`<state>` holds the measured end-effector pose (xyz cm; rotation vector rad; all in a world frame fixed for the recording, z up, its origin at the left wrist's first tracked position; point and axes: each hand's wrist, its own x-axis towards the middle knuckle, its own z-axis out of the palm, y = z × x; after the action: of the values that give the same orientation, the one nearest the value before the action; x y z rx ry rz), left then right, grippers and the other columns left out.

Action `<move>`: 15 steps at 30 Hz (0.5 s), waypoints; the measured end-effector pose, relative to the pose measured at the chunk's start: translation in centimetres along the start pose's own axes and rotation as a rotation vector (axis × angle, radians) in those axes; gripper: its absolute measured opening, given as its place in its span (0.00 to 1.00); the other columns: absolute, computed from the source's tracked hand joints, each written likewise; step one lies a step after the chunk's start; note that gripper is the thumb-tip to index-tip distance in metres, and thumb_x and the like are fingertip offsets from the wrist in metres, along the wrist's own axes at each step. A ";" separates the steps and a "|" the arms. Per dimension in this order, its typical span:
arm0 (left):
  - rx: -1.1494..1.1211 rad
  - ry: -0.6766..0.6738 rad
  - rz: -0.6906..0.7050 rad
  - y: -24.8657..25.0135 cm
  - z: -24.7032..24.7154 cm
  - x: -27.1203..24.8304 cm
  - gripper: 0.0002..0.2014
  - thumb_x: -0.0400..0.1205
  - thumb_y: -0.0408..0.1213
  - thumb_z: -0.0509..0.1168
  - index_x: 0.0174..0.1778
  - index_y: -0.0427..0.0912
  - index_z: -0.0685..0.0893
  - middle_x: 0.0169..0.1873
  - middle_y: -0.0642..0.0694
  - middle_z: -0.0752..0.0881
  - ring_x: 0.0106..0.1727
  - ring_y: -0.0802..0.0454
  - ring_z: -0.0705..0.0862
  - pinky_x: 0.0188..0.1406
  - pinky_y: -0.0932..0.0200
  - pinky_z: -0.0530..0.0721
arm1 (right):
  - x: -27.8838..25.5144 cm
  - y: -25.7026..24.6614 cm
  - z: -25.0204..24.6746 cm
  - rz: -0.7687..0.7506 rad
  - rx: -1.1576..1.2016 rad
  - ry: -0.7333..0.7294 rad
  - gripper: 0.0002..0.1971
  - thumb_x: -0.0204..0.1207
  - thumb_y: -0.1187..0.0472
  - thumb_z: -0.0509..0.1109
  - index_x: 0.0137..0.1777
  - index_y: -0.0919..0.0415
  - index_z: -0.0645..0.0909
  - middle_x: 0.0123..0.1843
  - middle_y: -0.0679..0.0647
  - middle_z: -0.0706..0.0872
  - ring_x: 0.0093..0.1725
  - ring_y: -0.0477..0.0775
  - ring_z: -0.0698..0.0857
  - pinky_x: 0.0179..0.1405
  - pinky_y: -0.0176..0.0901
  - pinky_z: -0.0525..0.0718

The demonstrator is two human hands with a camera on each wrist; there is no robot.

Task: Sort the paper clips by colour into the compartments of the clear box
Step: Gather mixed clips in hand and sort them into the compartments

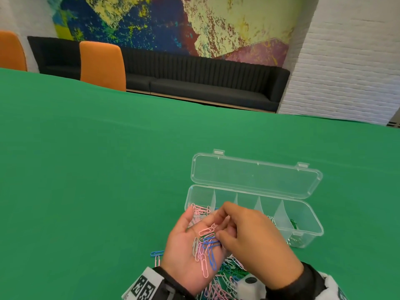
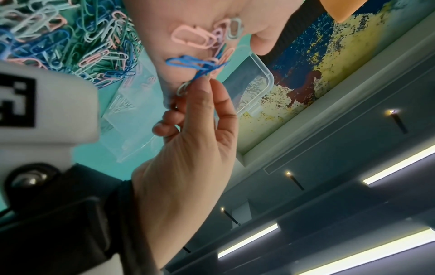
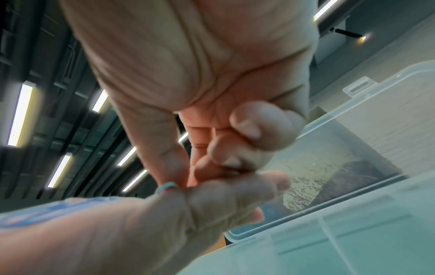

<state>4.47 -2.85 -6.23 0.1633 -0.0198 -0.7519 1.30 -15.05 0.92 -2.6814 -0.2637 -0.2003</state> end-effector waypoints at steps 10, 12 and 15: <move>-0.060 0.022 0.031 0.0 1.6 -0.2 0.32 0.80 0.48 0.60 0.64 0.19 0.76 0.66 0.23 0.76 0.55 0.27 0.84 0.40 0.38 0.88 | 0.3 1.0 -0.3 0.004 0.073 0.052 0.08 0.70 0.59 0.68 0.45 0.45 0.75 0.32 0.30 0.79 0.31 0.40 0.75 0.31 0.29 0.70; -0.069 0.005 0.009 0.0 1.5 -0.3 0.32 0.81 0.50 0.58 0.62 0.19 0.79 0.66 0.24 0.77 0.55 0.29 0.85 0.46 0.39 0.88 | 0.3 1.0 -0.4 -0.009 0.056 0.036 0.08 0.71 0.58 0.68 0.46 0.44 0.76 0.31 0.35 0.80 0.31 0.40 0.74 0.31 0.29 0.70; -0.076 -0.004 0.037 -0.1 1.5 -0.3 0.36 0.80 0.52 0.53 0.60 0.17 0.79 0.61 0.23 0.80 0.50 0.28 0.86 0.44 0.37 0.86 | 0.4 1.0 -0.2 -0.015 0.015 0.026 0.05 0.71 0.57 0.68 0.44 0.47 0.75 0.27 0.46 0.74 0.31 0.41 0.73 0.31 0.30 0.69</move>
<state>4.04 -2.93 -4.81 0.0891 0.0019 -0.7155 1.88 -15.95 0.80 -2.6606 -0.2759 -0.2362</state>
